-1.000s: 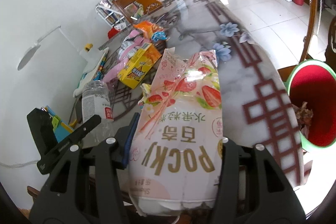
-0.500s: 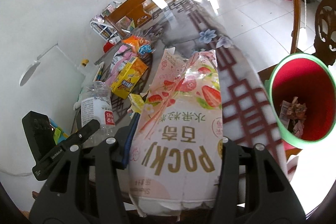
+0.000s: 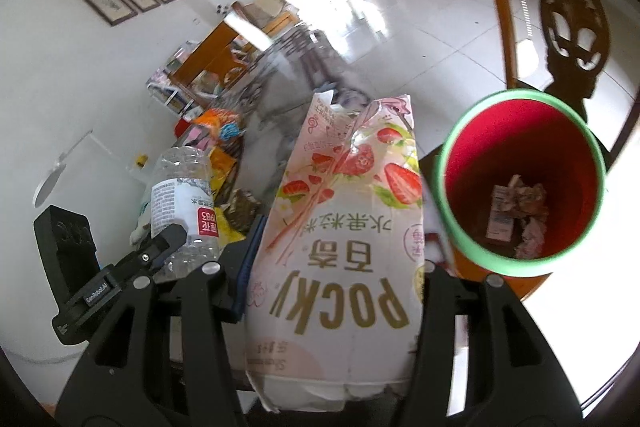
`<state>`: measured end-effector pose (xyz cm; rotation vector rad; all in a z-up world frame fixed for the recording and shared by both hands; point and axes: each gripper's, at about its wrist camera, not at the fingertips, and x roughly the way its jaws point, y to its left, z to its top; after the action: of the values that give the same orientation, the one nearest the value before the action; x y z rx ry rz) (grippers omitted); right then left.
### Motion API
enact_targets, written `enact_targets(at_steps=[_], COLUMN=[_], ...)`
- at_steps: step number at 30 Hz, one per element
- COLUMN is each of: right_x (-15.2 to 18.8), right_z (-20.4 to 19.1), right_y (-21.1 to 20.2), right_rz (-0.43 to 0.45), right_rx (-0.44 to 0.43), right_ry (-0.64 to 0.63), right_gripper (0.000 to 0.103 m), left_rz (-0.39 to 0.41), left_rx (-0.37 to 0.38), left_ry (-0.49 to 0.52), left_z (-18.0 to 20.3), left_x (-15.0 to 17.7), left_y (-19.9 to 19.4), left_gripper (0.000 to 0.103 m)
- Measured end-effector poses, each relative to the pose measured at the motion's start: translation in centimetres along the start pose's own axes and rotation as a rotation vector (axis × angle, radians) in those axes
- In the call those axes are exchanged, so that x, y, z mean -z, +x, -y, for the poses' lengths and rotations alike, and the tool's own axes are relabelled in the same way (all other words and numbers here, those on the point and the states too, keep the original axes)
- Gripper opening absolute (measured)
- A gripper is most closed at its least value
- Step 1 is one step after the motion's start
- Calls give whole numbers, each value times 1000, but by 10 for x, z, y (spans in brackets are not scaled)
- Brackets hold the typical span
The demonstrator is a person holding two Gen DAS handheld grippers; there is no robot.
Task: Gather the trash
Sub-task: 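Open the left tool over the bin while the right tool releases the Pocky wrapper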
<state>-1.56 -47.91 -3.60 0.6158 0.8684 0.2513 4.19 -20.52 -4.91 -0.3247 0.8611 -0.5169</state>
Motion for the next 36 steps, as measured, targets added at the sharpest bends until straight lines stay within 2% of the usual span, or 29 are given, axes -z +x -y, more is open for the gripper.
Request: enact_targets(at_steps=[8,18,25,27,28,30,36], right_x=[0,-8,-19,-21,-22,-25,-27], right_z=[39,94,118,122,124,129,126], right_y=[-10,-28,-31,-33,-33,-33,-32], right_rz=[35,121,161,188,197,209,202], right_rx=[26,91,138,156,165,180,189], right_ry=[85,226,261,265,271,290,280], right_gripper=[50,50,50,54,66,72,72], left_rz=[-72,-187,-231,-245,-246,-222,-154], left_rx=[65,123,163,166,162,163,151], left_ry=[68,139,224,252,258,266,273], left_z=[33,64,106,120,122,129,130], left_x=[-3,-7,-21,-25,-26,-29,-33], left_y=[37,90,129,140,142,140,119], left_gripper=[55,55,55,56,64,77,78])
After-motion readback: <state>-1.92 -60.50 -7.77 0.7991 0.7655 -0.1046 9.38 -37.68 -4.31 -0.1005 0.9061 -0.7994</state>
